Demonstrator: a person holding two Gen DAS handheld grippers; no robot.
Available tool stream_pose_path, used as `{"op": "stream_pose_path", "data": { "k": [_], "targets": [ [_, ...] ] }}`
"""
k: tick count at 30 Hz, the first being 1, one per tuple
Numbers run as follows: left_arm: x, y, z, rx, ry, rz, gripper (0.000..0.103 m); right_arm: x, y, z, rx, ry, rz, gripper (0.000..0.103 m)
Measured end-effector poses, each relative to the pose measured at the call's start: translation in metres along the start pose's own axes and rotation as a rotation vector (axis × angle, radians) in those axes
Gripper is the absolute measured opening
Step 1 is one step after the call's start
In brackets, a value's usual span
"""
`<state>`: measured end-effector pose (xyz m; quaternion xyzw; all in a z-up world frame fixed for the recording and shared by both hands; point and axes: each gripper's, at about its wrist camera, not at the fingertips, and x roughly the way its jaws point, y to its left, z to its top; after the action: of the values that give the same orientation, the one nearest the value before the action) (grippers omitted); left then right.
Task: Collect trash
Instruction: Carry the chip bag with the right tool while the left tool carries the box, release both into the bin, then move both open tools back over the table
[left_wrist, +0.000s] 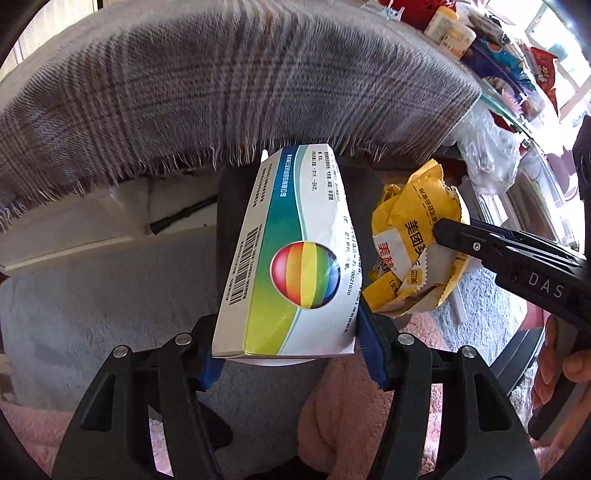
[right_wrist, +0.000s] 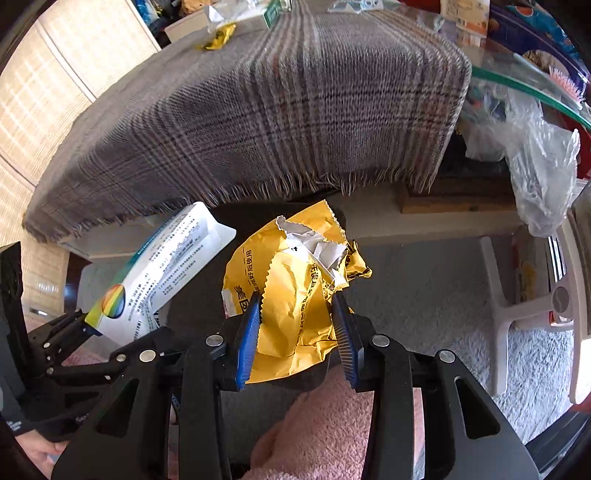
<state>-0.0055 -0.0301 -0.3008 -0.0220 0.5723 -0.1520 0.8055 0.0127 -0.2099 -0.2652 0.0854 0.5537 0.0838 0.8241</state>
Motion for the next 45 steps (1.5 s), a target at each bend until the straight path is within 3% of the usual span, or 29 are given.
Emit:
{"op": "stream_pose_path", "data": {
  "k": [6,15,16,19,20,24,26,28,31,38,45],
  "targets": [
    [0.033,0.007,0.004,-0.012,0.061,-0.02,0.057,0.029,0.0,0.005,0.029,0.046,-0.02,0.04],
    [0.043,0.006,0.017,-0.004,0.07,-0.028,0.058,0.048,0.002,0.017,0.052,0.072,-0.014,0.046],
    [0.042,0.007,0.017,-0.004,0.07,-0.025,0.061,0.048,0.003,0.018,0.05,0.072,-0.012,0.048],
    [0.04,0.012,0.017,-0.017,0.066,-0.027,0.071,0.047,0.002,0.02,0.064,0.065,0.001,0.069],
    [0.038,0.012,0.016,-0.02,0.063,-0.025,0.071,0.045,0.002,0.02,0.068,0.062,0.003,0.069],
    [0.024,0.018,0.012,-0.023,0.054,-0.014,0.079,0.034,0.001,0.023,0.063,0.037,-0.013,0.07],
    [0.013,0.02,0.012,-0.025,0.035,-0.008,0.084,0.024,-0.003,0.025,0.067,0.015,-0.022,0.079],
    [0.002,0.018,0.014,-0.023,0.012,0.003,0.093,0.012,-0.008,0.027,0.077,-0.018,-0.036,0.094],
    [-0.02,0.016,0.021,-0.017,-0.033,0.017,0.095,-0.007,-0.017,0.032,0.085,-0.054,-0.031,0.1],
    [-0.069,0.015,0.053,-0.027,-0.12,0.01,0.095,-0.049,-0.038,0.054,0.111,-0.137,0.012,0.1],
    [-0.085,0.01,0.104,0.004,-0.167,0.026,0.095,-0.08,-0.044,0.101,0.101,-0.222,0.0,0.1]
  ]
}}
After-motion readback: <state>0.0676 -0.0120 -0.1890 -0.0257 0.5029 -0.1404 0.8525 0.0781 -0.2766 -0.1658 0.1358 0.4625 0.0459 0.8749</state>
